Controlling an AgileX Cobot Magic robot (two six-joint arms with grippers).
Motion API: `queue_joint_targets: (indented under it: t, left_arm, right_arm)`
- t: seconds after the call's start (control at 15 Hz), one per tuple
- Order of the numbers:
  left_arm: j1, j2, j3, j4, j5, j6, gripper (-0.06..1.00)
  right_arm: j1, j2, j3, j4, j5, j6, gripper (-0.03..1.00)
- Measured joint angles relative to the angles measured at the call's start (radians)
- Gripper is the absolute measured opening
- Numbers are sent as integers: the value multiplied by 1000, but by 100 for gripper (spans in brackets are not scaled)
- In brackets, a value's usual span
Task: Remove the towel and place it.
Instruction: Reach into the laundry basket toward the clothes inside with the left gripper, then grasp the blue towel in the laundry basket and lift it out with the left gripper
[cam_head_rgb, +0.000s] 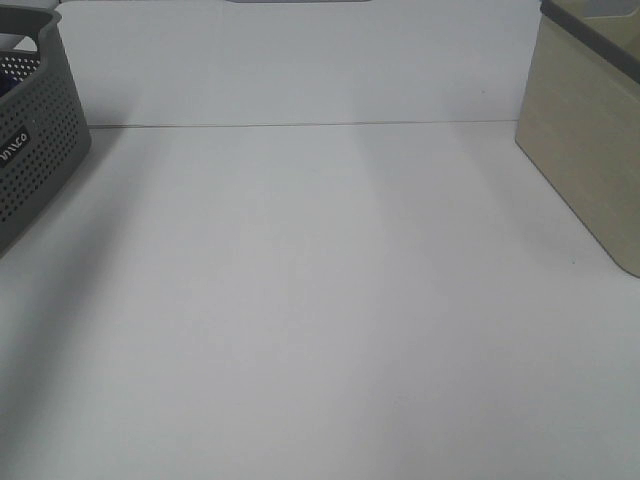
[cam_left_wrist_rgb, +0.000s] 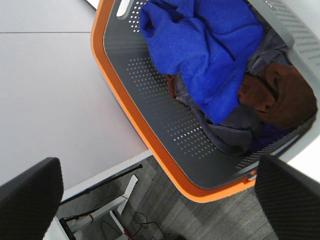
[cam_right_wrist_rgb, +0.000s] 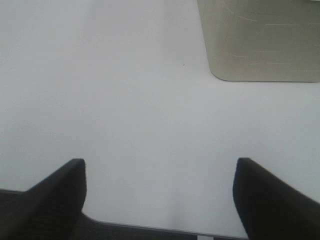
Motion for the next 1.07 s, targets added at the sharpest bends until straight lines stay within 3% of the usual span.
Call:
queue_joint_targets:
  t: [0.2,0.47,1.07]
  left_arm:
    - [33,221,-120,1,-23,96,99]
    - [115,435,-153,2,-55,147,98]
    - [167,624,-153,5,-154,266,97]
  right_arm:
    - [0,0,0,0,0,0,79]
    - [0,0,0,0,0,0,79]
    - [0,0,0,1,0,0,79]
